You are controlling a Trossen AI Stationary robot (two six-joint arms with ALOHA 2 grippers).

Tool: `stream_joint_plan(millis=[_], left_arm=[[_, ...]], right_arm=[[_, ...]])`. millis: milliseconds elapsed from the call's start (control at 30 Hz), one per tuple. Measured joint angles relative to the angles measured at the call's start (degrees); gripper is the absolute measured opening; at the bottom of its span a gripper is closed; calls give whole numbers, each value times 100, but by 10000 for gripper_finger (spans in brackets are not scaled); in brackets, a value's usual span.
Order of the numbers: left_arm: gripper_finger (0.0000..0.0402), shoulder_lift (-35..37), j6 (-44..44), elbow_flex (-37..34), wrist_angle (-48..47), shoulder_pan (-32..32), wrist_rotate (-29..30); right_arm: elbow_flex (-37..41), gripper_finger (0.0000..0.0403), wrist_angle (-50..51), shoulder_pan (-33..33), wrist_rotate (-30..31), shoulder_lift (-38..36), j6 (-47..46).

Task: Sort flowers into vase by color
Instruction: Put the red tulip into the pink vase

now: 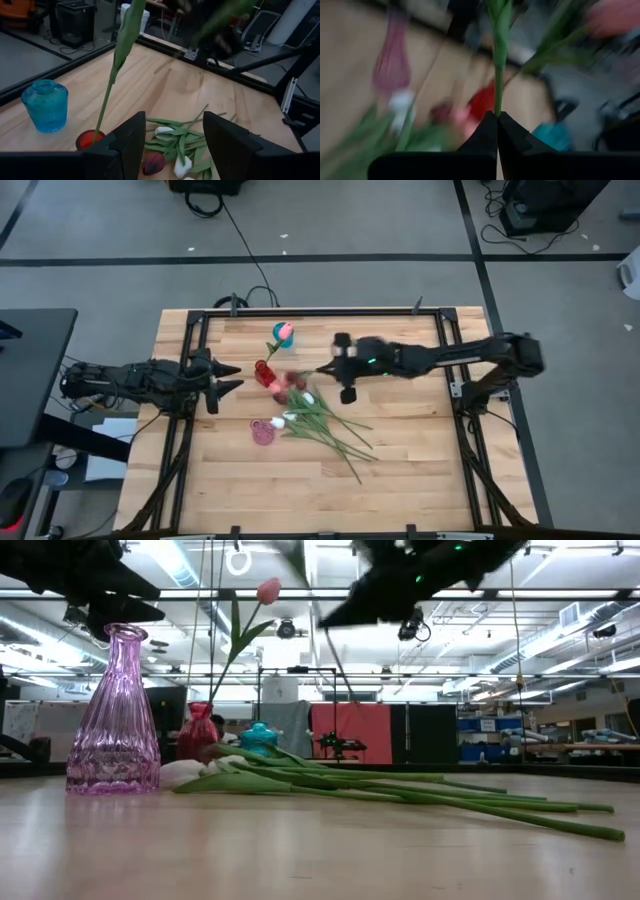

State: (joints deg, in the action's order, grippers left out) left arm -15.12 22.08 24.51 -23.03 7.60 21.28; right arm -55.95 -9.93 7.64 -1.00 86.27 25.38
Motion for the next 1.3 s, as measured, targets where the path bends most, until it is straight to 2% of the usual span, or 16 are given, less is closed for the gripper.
stream_joint_plan(millis=[100,233,300,400,467,600,700,800,967,1167,1300], left_arm=[[203,3,42,0,7,2,12],[203,-25,45,0,87,1,147],[203,-23,64,0,114,1,139],[203,-23,86,0,100,2,-234],[203,-25,21,0,96,2,-522],[203,-24,-318,0,96,4,-729],[203,-23,-375,0,97,4,-728],[203,-23,-381,0,99,2,-726],[203,-23,-384,0,273,2,-704],[203,-23,-416,0,296,2,-639],[203,-24,-498,0,300,0,-543]], right_arm=[[403,7,-1011,327,-209,-385,-470],[452,7,-1432,875,-785,-397,-1137],[429,7,-1672,1122,-1291,-256,-1541],[423,7,-2196,1260,-2130,16,-2269],[421,7,-2618,1051,-2310,236,-2638],[418,7,-3724,333,-2231,657,-3006],[172,7,-4161,-155,-1971,1010,-3188],[-350,7,-4128,-571,-1795,1481,-3185],[-1469,7,-4090,-1014,-1835,2282,-3038],[-2531,7,-3904,-1197,-1818,2964,-2564],[-2896,7,-3760,-1184,-1814,3291,-2341]])
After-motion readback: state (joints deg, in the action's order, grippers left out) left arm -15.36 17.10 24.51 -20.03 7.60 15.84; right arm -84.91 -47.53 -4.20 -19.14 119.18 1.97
